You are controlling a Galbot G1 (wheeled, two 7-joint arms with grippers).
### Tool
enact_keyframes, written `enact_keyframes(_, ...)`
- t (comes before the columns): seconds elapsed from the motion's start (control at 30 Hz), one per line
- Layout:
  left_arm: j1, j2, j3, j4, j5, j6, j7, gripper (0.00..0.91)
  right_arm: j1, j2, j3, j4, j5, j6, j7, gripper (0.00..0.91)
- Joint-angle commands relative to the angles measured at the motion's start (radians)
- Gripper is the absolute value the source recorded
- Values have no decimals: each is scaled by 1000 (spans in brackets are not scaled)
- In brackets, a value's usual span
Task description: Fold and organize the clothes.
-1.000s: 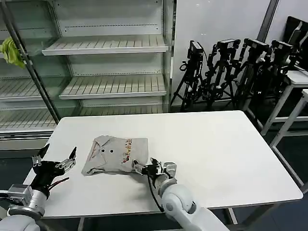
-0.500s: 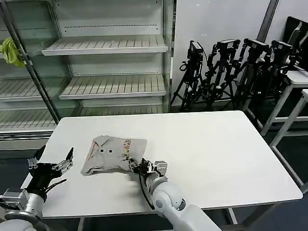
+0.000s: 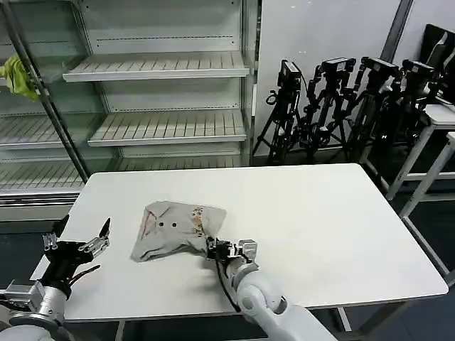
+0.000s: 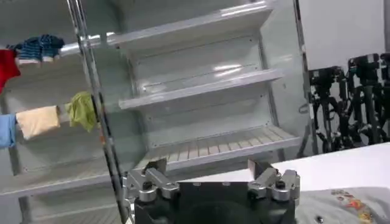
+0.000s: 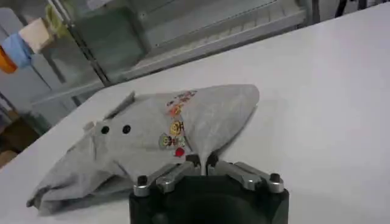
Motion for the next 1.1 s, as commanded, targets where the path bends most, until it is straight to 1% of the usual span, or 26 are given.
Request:
enact_keyframes(0.03, -7, -4, 26, -1, 6, 0, 0, 907, -23, -263, 58, 165, 40, -24, 3, 0)
enact_keyframes(0.07, -9, -5, 31, 0, 7, 0, 0, 907, -25, -282, 64, 179, 43, -27, 3, 0)
enact_keyframes(0.2, -19, -9, 51, 0, 10, 1, 0, 907, -42, -442, 95, 252, 50, -40, -6, 0)
enact_keyframes(0.27, -24, -12, 60, 0, 13, 2, 0, 907, -45, -482, 102, 269, 50, -43, -11, 0)
enact_keyframes(0.3, -27, -15, 67, -1, 14, 2, 0, 907, -48, -536, 112, 287, 51, -50, -17, 0)
enact_keyframes(0.33, -29, -16, 70, -1, 15, 2, 0, 907, -49, -552, 117, 298, 52, -51, -19, 0)
enact_keyframes(0.43, -32, -21, 83, -2, 20, 2, 0, 907, -53, -635, 130, 325, 53, -55, -24, 0)
enact_keyframes(0.5, -34, -24, 90, -1, 22, 1, 1, 907, -49, -675, 140, 333, 52, -56, -30, 0)
enact_keyframes(0.63, -38, -27, 102, -1, 24, 0, 2, 907, -26, -702, 147, 328, 28, -74, -43, 0)
enact_keyframes(0.67, -40, -28, 106, -1, 25, 0, 2, 907, -19, -700, 144, 323, 6, -81, -44, 232)
enact_keyframes(0.7, -41, -28, 109, 0, 26, 0, 2, 907, -14, -696, 142, 318, -11, -83, -48, 907)
enact_keyframes(0.8, -40, -28, 115, -2, 26, -2, 3, 907, -6, -670, 133, 301, -73, -95, -41, 907)
enact_keyframes(0.9, -36, -26, 123, -6, 21, -2, 3, 907, -7, -644, 129, 285, -152, -94, -30, 907)
enact_keyframes(0.93, -35, -25, 125, -7, 20, -2, 3, 907, -8, -639, 128, 283, -160, -94, -27, 907)
enact_keyframes(1.1, -38, -24, 153, -15, -19, -5, 2, 907, -16, -615, 136, 258, -273, -85, -1, 907)
